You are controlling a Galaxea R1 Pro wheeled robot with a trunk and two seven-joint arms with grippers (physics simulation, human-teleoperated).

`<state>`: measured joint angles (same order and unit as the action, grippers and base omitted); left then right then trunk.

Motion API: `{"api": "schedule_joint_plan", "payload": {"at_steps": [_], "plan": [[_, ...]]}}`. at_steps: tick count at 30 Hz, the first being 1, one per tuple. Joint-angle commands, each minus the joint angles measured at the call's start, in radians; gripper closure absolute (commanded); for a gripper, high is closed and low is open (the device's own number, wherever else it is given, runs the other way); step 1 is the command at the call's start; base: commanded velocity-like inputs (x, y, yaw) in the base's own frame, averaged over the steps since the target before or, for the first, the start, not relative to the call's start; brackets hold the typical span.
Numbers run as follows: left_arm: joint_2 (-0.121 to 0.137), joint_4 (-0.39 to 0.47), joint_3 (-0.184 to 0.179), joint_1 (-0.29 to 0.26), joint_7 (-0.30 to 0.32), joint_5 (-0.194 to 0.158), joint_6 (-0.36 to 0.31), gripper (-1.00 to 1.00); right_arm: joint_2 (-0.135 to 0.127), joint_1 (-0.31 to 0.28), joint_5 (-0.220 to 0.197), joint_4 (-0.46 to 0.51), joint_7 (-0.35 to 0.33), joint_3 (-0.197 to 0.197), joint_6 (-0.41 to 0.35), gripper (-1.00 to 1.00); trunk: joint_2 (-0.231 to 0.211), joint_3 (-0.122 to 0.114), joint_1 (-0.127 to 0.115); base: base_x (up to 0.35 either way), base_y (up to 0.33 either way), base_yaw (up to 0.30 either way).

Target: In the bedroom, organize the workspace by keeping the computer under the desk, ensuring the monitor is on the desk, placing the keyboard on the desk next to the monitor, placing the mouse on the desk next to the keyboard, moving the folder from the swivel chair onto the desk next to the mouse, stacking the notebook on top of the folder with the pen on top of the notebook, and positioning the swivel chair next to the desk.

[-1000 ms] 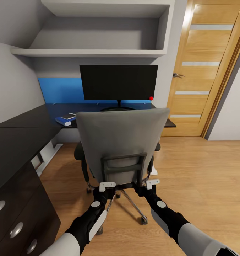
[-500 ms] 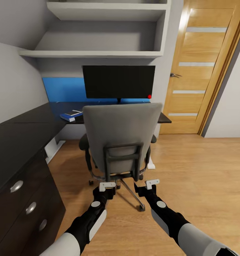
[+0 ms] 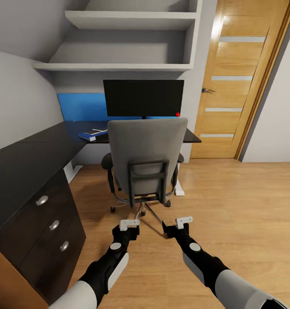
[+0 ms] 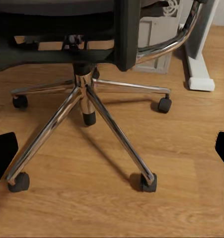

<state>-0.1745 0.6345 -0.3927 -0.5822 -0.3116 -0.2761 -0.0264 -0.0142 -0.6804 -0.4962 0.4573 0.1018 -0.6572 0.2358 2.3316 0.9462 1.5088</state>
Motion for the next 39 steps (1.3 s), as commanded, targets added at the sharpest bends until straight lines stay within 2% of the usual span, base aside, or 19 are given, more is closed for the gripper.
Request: {"api": "schedule_joint_plan", "payload": {"at_steps": [1,4,9,14,18,20,21,25,27,28,30,31,34,39], "plan": [[0.000,0.001,-0.003,-0.001,-0.007,-0.005,-0.003,-1.00,-0.001,-0.001,-0.003,0.001,0.007,-0.009,0.003,-1.00,0.000,0.001,-0.001,-0.336,0.000,0.000],[0.000,0.002,-0.003,-0.001,-0.007,-0.005,-0.003,-1.00,-0.001,-0.001,0.012,-0.002,0.008,-0.007,0.002,-1.00,-0.014,-0.005,-0.008,-0.336,0.000,0.000],[0.000,0.000,-0.003,-0.001,-0.007,-0.009,-0.004,-1.00,-0.004,-0.001,0.011,-0.012,0.009,-0.005,0.002,-1.00,-0.049,-0.021,-0.028,-0.138,0.000,0.000],[0.000,-0.012,0.000,-0.001,-0.007,-0.034,-0.005,-1.00,-0.009,-0.001,0.009,-0.024,0.011,-0.002,0.002,-1.00,-0.084,-0.037,-0.047,-0.027,0.000,0.000],[0.000,-0.050,0.001,-0.001,-0.008,-0.045,-0.004,-1.00,-0.007,-0.001,0.006,-0.085,0.010,-0.001,0.007,-1.00,-0.112,-0.049,-0.062,-0.007,0.000,0.000],[0.000,-0.070,0.002,-0.001,-0.009,-0.049,-0.005,-1.00,-0.005,-0.001,0.004,-0.132,0.013,-0.001,0.036,-1.00,-0.126,-0.055,-0.070,-0.002,0.000,0.000],[0.000,-0.101,0.003,-0.001,-0.009,-0.051,-0.007,-1.00,-0.007,0.000,-0.014,-0.174,0.019,0.002,0.088,-1.00,-0.133,-0.059,-0.074,0.000,0.000,0.000],[0.000,-0.125,0.002,-0.001,-0.010,-0.051,-0.007,-1.00,-0.008,0.004,-0.065,-0.214,0.021,0.002,0.108,-1.00,-0.161,-0.071,-0.089,0.000,0.000,0.000],[0.000,-0.159,0.002,-0.001,-0.011,-0.051,-0.007,-1.00,-0.009,0.007,-0.099,-0.243,0.021,0.001,0.129,-1.00,-0.175,-0.077,-0.097,0.000,0.000,0.000],[0.000,-0.306,0.006,-0.001,-0.008,-0.061,-0.005,-1.00,-0.005,0.072,-0.125,-0.308,0.021,0.000,0.204,-1.00,-0.182,-0.081,-0.100,0.000,0.000,0.000],[0.000,-0.338,0.006,-0.001,-0.008,-0.082,-0.004,-1.00,-0.005,0.094,-0.126,-0.310,0.021,0.000,0.215,-1.00,-0.196,-0.087,-0.108,0.000,0.000,0.000],[0.000,-0.375,0.005,-0.001,-0.008,-0.118,-0.003,-1.00,-0.004,0.114,-0.126,-0.312,0.022,-0.001,0.236,-1.00,-0.203,-0.090,-0.112,0.000,0.000,0.000],[0.000,-0.434,0.005,-0.001,-0.009,-0.144,0.006,-1.00,-0.004,0.135,-0.126,-0.325,0.022,-0.001,0.270,-1.00,-0.224,-0.099,-0.123,0.000,0.000,0.000],[0.000,-0.571,0.005,-0.001,-0.008,-0.152,0.184,-1.00,-0.003,0.179,-0.129,-0.409,0.021,-0.001,0.388,-1.00,-0.259,-0.115,-0.143,0.000,0.000,0.000]]}}
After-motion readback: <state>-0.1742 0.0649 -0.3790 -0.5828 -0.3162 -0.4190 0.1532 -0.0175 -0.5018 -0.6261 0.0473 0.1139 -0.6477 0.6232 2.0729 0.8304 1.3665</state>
